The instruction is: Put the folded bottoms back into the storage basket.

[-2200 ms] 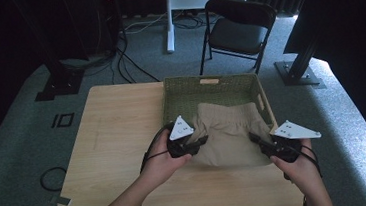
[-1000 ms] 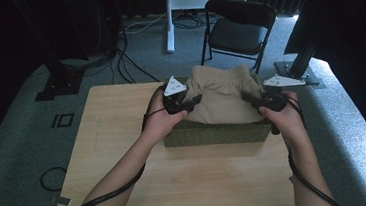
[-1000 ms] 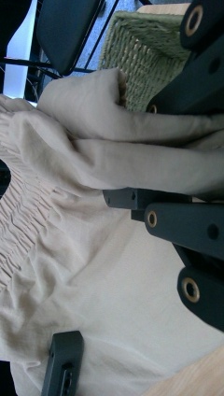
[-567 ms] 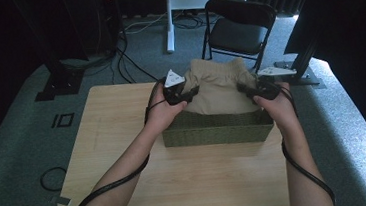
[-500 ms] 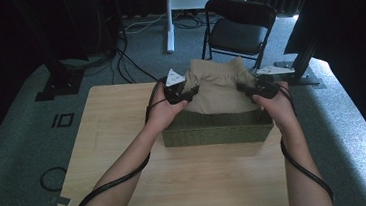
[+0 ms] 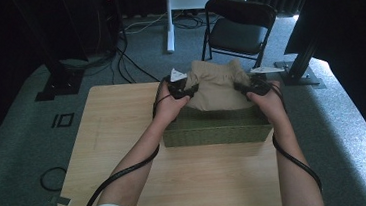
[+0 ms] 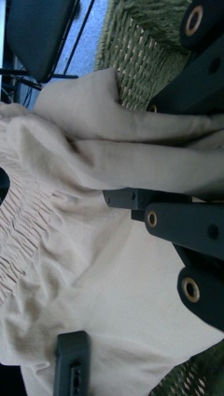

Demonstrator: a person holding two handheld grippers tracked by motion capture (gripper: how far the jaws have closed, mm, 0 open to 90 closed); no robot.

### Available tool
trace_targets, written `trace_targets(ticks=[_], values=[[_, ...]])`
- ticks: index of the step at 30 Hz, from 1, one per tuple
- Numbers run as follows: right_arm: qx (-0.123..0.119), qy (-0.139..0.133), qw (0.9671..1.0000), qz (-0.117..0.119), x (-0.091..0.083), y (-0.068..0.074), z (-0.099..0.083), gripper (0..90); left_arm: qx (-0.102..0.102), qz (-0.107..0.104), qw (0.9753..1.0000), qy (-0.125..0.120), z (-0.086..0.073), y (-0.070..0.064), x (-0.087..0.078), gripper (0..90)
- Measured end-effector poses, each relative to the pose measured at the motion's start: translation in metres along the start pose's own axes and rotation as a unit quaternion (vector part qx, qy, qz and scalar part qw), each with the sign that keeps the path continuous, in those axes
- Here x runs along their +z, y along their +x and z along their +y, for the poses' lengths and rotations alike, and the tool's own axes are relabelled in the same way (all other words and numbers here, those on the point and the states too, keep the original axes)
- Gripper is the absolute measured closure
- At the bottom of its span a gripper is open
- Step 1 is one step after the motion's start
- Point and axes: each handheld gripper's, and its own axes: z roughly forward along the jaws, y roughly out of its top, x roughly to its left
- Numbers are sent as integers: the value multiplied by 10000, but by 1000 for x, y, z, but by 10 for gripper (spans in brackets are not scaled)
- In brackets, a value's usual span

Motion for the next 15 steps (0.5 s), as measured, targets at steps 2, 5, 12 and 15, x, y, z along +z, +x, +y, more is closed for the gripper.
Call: trace_targets(ticks=[2,5,12,15], values=[[23,97,9999,-24,7,-2,-3,793,-43,15,9999,96,-4,3,5,774],[78,237,9997,-8,16,-5,-8,793,-73,-7,9997,228,-8,7,10,776],[147,501,9986,-64,41,-12,-19,793,-210,35,9990,397,-19,13,24,776],[84,676,9975,-164,51,-12,-22,793,-342,55,9983,477,-26,18,31,776]])
